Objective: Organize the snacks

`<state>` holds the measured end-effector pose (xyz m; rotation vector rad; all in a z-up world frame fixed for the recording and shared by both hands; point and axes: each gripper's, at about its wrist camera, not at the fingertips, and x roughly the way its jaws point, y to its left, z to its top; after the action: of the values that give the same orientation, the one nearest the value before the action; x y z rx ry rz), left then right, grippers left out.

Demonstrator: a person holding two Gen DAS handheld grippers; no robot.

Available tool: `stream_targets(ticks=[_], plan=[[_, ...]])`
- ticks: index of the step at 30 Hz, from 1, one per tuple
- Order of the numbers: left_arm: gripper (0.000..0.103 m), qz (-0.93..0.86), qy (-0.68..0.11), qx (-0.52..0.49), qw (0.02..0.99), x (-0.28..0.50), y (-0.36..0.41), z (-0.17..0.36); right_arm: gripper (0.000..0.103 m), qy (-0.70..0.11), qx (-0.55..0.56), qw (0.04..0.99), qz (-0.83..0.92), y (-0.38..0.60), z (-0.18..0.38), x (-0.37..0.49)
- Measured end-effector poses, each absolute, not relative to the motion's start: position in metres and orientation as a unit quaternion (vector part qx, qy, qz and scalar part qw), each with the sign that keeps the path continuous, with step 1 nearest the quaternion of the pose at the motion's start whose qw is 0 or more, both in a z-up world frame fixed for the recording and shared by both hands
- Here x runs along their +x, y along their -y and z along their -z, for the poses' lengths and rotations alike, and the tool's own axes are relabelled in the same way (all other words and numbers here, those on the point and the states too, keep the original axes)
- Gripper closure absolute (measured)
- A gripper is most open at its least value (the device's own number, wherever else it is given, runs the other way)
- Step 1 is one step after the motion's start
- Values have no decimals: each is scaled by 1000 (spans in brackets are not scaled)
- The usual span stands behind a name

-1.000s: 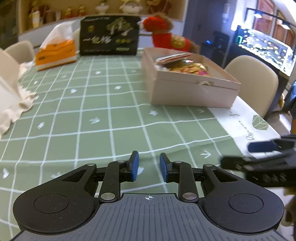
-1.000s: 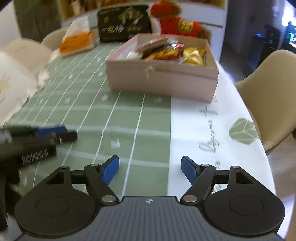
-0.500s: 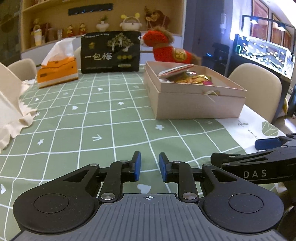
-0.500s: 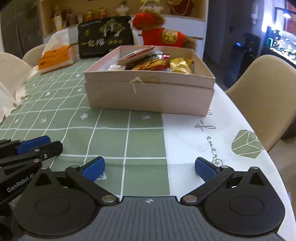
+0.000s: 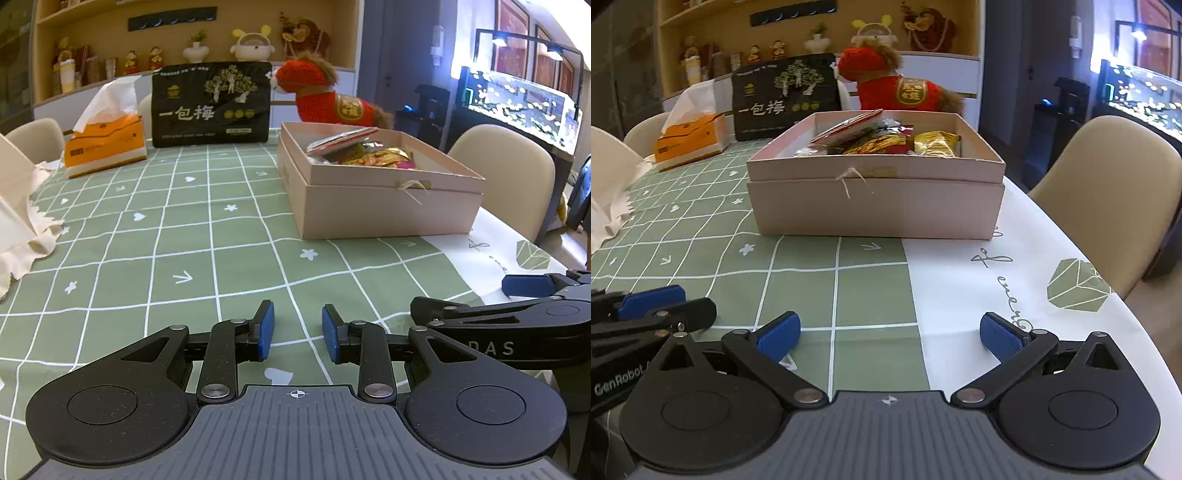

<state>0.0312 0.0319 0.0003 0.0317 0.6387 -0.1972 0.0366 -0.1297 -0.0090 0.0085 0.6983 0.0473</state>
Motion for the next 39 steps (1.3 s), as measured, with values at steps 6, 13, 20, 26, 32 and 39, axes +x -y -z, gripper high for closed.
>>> stream_targets(ticks=[6,13,20,26,32,39], plan=[[71,91,-313,33,945,31,-27,0,0,-342,3,939,-24,130,9,37],[71,98,-313,10,945,31,-34,0,0,-342,3,939,-24,130,9,37],[71,95,-313,20,945,31,-32,0,0,-342,3,939,-24,130,9,37],[71,94,-313,29,945,31,-29,0,0,-342,3,939,-24,130,9,37],[71,93,-313,31,945,31,-29,0,0,-342,3,939,-24,130,9,37],[71,93,-313,30,945,31,-29,0,0,-342,3,939,-24,130,9,37]])
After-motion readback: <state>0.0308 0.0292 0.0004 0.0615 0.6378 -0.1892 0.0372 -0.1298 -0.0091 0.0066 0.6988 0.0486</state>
